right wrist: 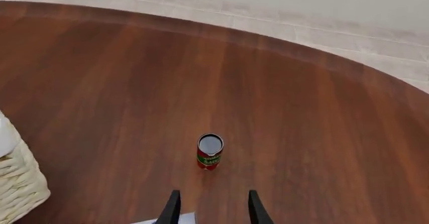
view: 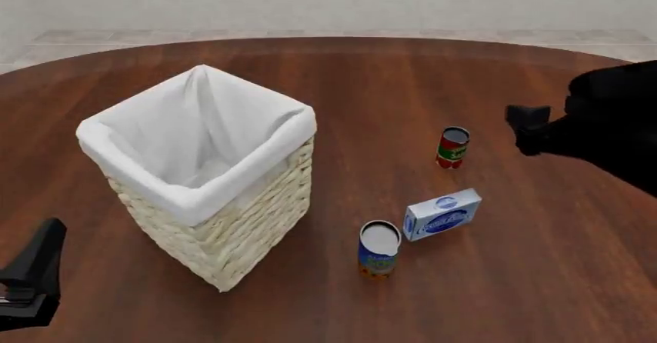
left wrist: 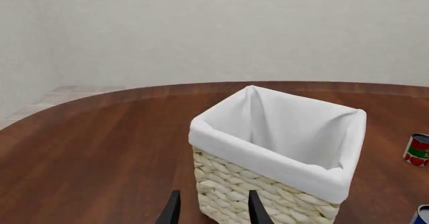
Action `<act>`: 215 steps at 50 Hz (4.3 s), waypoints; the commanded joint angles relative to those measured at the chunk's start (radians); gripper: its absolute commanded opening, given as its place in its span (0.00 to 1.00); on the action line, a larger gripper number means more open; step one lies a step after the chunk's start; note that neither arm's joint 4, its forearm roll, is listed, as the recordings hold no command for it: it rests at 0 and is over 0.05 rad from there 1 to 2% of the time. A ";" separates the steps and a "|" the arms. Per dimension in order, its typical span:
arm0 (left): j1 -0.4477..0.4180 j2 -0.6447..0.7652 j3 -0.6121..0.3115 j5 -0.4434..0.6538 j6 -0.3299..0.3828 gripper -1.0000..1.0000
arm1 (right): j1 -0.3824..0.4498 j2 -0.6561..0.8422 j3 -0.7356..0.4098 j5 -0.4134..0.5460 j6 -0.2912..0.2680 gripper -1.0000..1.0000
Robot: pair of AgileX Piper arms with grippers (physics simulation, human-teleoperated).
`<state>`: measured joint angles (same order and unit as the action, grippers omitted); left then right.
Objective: Pick up the tomato sauce, and put it in the basket.
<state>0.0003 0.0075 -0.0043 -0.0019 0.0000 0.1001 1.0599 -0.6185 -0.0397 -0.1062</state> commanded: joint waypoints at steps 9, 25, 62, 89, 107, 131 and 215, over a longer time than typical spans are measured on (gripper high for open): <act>0.000 0.000 0.000 0.000 0.000 1.00 | 0.016 0.181 -0.102 0.010 -0.032 1.00; 0.000 0.000 0.000 0.000 0.000 1.00 | 0.012 0.297 -0.147 -0.028 -0.037 1.00; 0.000 0.000 0.000 0.000 0.000 1.00 | 0.003 0.611 -0.309 -0.115 -0.027 1.00; 0.000 0.000 0.000 0.000 0.000 1.00 | -0.013 0.749 -0.357 -0.153 -0.025 1.00; 0.000 0.000 0.000 0.000 0.000 1.00 | -0.008 0.843 -0.414 -0.160 -0.016 1.00; 0.000 0.000 0.000 0.000 0.000 1.00 | -0.012 0.956 -0.492 -0.168 -0.006 1.00; 0.000 0.000 0.000 0.000 0.000 1.00 | 0.050 0.768 -0.451 -0.083 -0.025 0.00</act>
<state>0.0002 0.0075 -0.0043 -0.0019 0.0000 0.1278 1.8884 -1.0773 -0.1514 -0.1398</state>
